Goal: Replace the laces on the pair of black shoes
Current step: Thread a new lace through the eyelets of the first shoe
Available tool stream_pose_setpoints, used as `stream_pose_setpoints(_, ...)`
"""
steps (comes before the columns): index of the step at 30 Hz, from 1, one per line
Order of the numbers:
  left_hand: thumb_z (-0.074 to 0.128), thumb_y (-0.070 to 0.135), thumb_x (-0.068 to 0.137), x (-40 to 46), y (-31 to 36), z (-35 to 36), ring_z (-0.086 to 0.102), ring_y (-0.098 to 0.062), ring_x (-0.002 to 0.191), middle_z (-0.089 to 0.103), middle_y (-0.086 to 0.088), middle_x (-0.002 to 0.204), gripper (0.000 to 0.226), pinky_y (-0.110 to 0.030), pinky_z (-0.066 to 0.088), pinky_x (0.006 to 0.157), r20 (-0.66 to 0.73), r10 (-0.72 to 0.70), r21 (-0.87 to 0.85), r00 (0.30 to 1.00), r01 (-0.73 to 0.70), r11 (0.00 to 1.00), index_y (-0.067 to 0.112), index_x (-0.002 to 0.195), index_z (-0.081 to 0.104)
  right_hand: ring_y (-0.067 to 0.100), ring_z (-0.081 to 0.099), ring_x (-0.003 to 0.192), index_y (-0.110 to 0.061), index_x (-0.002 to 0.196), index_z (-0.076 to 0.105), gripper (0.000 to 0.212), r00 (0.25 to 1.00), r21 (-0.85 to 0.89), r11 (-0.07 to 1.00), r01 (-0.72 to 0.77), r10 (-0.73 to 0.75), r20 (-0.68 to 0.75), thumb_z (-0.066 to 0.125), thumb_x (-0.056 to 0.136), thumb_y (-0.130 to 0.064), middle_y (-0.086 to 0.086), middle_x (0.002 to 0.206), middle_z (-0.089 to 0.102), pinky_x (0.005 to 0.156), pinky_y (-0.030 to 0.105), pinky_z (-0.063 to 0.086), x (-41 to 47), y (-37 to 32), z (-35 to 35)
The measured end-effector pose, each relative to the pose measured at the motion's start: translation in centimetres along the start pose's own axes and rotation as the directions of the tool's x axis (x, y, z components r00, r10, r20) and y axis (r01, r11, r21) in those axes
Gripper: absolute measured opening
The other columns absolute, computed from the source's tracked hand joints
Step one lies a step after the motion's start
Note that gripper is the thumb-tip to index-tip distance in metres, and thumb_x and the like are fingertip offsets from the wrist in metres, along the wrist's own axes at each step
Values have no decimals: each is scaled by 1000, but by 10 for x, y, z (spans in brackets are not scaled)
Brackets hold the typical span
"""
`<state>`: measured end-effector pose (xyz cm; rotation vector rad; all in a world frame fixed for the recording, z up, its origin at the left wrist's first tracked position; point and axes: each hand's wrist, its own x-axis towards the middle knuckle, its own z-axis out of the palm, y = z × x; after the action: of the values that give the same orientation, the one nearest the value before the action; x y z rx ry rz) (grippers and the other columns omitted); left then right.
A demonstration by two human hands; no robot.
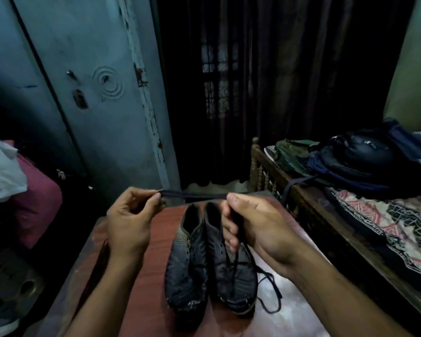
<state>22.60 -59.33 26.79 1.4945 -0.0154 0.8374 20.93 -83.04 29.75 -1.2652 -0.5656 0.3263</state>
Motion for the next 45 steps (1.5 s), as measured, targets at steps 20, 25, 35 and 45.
stream_pose_setpoints(20,65,14,90,-131,-39,110,41,-12,38,63,-16,82,13,-15,28,34,414,-523,-405,745,665,627,14,83,54,9,33,45,-13,103,54,21,972,368,909,196,-132,-192,42,108,-29,-3,62,38,43,23,29,43,-43,1)
stream_pose_setpoints(25,62,8,90,-117,-34,82,30,-6,34,64,-17,84,11,-15,23,33,350,-476,-331,807,582,743,9,88,51,6,30,42,-15,94,56,26,949,386,890,243,-137,-283,42,108,-31,-6,56,35,40,20,28,44,-53,-27)
stream_pose_setpoints(35,63,0,96,-82,-43,-11,52,-3,52,67,-1,71,17,-15,37,44,155,-348,-8,925,353,936,10,84,55,13,29,41,-17,68,48,37,878,45,998,41,-15,-478,58,101,-30,-6,46,24,52,30,42,27,-11,-72)
stream_pose_setpoints(45,65,-6,93,-80,-62,-58,57,-10,55,66,2,66,11,-18,47,51,204,-343,193,917,306,932,-4,88,56,14,33,51,-5,84,61,13,854,-105,973,-206,126,-505,63,97,-7,-1,58,39,46,27,37,6,84,-100)
